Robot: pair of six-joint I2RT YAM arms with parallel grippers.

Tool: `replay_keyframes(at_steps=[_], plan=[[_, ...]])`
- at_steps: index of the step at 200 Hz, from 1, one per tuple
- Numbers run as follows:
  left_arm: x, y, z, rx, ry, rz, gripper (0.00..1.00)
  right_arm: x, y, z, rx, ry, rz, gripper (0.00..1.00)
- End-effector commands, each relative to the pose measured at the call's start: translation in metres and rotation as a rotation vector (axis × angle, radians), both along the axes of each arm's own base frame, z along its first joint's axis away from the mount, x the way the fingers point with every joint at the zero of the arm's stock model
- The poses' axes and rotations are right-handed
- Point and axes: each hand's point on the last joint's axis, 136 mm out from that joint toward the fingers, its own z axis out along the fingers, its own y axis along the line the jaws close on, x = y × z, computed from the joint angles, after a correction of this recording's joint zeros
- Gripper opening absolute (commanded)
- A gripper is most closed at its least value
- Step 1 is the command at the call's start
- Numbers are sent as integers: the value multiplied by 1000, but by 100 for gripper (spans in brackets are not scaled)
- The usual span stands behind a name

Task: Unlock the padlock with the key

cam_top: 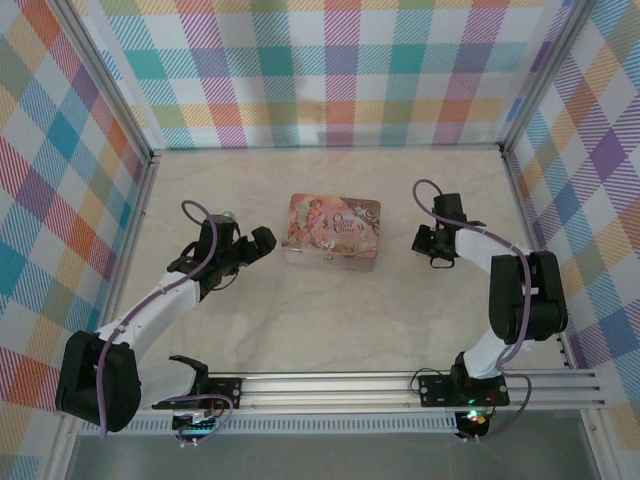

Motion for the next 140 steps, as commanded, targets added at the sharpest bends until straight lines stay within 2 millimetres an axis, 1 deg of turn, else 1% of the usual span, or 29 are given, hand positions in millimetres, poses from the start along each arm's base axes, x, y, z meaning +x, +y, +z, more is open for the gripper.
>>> replay_keyframes(at_steps=[1,30,48,68,84,100,112,123,127,128,129,130,131,132,134,140], plan=[[0,3,-6,-11,6,16,100,8,4,4,56,9,-20,5],[0,4,-5,-9,3,19,100,8,-1,5,50,8,-41,14],[0,5,-4,-8,0,24,100,8,-5,10,43,4,-52,19],[1,6,0,1,-6,28,100,7,-9,18,31,-10,-59,27],[2,7,4,9,-11,30,100,6,-13,27,19,-21,-68,35],[3,11,9,28,-17,37,100,4,-16,41,5,-51,-70,41],[4,15,14,54,-22,46,100,3,-18,53,-2,-82,-68,48],[6,20,20,82,-29,64,100,3,-22,64,-22,-112,-79,57],[8,23,23,91,-38,71,100,3,-24,68,-29,-123,-80,63],[8,23,24,91,-41,72,100,2,-24,69,-32,-125,-80,71],[9,24,25,93,-44,76,100,3,-25,70,-34,-130,-81,85],[7,25,23,101,-31,76,100,3,-25,71,-36,-135,-80,92],[6,26,22,108,-25,77,100,3,-25,72,-38,-138,-79,96],[6,27,23,112,-24,79,100,3,-25,73,-41,-141,-79,98],[6,28,24,118,-25,82,100,3,-26,74,-45,-147,-79,100],[7,33,28,141,-31,95,100,3,-31,80,-66,-166,-91,100]])
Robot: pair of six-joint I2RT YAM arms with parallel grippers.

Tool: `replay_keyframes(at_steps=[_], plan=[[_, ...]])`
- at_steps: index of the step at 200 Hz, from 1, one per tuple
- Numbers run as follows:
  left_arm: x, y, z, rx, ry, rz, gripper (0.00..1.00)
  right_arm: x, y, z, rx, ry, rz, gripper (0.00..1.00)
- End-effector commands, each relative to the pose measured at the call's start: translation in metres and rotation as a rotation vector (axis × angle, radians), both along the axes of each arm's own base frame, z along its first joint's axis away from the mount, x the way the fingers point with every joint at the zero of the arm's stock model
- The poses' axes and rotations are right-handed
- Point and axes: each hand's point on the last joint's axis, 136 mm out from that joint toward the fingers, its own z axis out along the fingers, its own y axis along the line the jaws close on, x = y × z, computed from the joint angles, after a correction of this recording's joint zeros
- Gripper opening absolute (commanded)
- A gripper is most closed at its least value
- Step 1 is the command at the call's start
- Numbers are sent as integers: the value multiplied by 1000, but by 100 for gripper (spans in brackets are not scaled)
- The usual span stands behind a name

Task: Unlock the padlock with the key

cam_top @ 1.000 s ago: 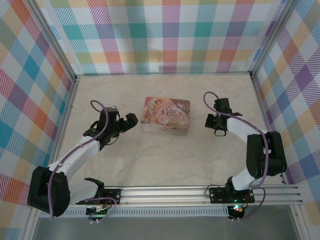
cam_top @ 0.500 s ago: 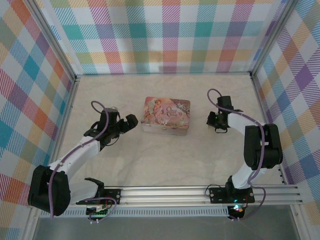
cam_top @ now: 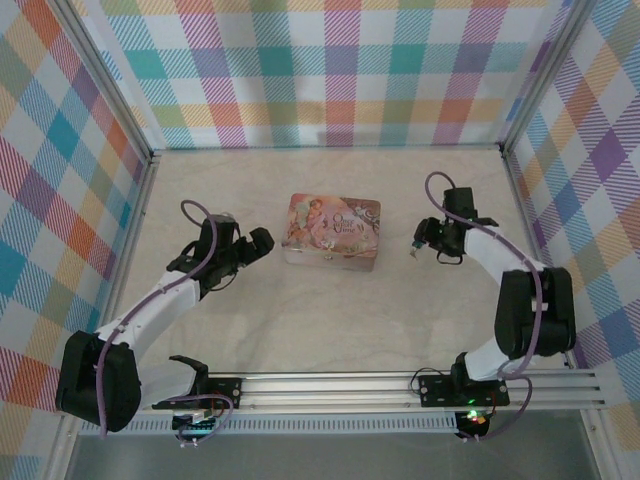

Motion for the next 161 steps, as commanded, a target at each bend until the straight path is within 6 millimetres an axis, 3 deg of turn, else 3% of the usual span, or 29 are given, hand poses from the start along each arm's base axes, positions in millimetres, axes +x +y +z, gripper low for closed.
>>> replay_keyframes(at_steps=[1,40,69,81,118,137,161], plan=[[8,23,28,93,-49,59,100,5,-15,34,-69,-86,-30,100],[20,75,54,418,-95,184,100,6,-46,57,-224,-218,-111,100],[28,117,55,692,-195,281,100,14,-45,59,-316,-473,-22,100],[30,126,44,732,-209,274,100,16,-47,56,-355,-529,-9,100],[51,143,-2,722,-194,271,100,26,-54,22,-426,-495,-3,100],[63,141,-22,720,-238,275,100,30,-60,12,-436,-528,-41,100],[73,123,-37,686,-346,168,100,34,-47,8,-405,-574,32,100]])
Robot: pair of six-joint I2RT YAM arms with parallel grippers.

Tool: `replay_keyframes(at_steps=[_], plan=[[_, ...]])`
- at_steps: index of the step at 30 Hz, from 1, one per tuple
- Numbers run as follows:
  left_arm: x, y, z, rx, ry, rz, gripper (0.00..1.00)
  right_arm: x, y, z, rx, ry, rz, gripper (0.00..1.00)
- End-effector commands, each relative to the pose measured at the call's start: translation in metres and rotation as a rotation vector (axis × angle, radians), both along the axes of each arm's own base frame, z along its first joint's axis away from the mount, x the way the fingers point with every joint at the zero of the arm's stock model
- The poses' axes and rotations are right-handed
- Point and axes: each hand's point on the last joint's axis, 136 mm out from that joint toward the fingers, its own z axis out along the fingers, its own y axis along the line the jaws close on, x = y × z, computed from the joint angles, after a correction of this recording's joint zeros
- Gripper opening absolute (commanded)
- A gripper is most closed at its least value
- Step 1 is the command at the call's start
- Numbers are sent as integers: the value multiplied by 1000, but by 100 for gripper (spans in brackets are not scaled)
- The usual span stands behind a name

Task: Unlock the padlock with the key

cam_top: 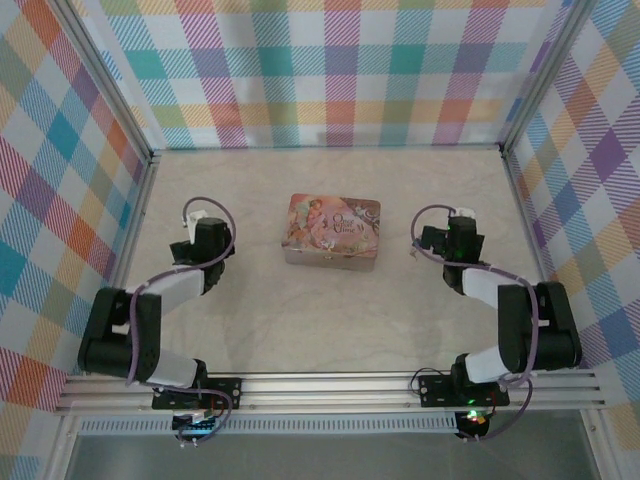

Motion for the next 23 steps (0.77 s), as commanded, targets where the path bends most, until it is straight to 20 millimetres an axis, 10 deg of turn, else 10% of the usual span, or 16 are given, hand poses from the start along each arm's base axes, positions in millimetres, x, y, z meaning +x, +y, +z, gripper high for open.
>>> replay_keyframes(at_steps=[1,23], plan=[[25,-15,19,-5,-202,-120,100,15,5,22,-14,-145,53,100],[19,-21,7,-66,-241,-200,100,8,20,16,45,-205,194,100]])
